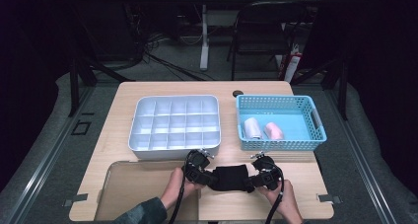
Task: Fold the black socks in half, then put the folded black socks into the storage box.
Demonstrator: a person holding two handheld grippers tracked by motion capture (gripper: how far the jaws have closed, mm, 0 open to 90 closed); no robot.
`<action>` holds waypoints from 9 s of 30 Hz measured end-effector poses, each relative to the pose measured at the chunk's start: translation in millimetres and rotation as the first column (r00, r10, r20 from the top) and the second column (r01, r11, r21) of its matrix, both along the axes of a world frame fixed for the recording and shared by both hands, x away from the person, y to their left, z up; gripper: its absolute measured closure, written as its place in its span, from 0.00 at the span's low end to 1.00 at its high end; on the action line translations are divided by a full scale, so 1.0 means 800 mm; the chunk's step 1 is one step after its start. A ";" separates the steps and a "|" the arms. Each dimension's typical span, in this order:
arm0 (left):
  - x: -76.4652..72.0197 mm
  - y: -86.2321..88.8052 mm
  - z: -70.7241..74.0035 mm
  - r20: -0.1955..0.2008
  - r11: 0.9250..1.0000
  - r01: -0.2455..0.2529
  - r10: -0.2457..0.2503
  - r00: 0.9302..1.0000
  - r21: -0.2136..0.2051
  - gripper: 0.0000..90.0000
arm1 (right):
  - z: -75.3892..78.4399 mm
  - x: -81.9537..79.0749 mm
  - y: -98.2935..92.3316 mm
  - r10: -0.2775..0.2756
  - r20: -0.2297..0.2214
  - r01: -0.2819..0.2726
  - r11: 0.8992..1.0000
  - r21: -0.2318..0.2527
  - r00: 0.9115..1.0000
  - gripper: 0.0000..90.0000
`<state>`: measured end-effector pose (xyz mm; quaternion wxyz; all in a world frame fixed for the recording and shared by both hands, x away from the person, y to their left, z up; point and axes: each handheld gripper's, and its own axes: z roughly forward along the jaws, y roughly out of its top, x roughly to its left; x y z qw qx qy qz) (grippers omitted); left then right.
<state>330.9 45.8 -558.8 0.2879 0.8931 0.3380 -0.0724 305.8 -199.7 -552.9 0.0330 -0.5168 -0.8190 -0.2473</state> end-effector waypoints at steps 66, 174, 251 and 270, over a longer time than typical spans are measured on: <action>0.012 0.010 0.034 0.068 0.990 -0.102 0.109 0.992 -0.102 0.44 | 0.017 -0.024 0.095 0.227 0.206 -0.215 0.973 -0.082 0.952 0.90; -0.006 -0.007 0.049 0.221 0.995 0.066 -0.050 0.974 -0.068 0.73 | 0.014 -0.022 -0.060 -0.037 0.303 0.092 0.982 -0.167 0.952 0.00; 0.037 0.037 0.163 0.515 0.998 -0.052 0.054 0.856 -0.017 0.73 | 0.018 -0.016 -0.076 -0.080 0.312 0.143 0.973 -0.183 0.947 0.00; 0.082 0.006 0.129 0.524 0.985 -0.112 0.027 0.851 0.132 0.73 | 0.019 -0.016 -0.077 -0.081 0.314 0.145 0.972 -0.186 0.946 0.00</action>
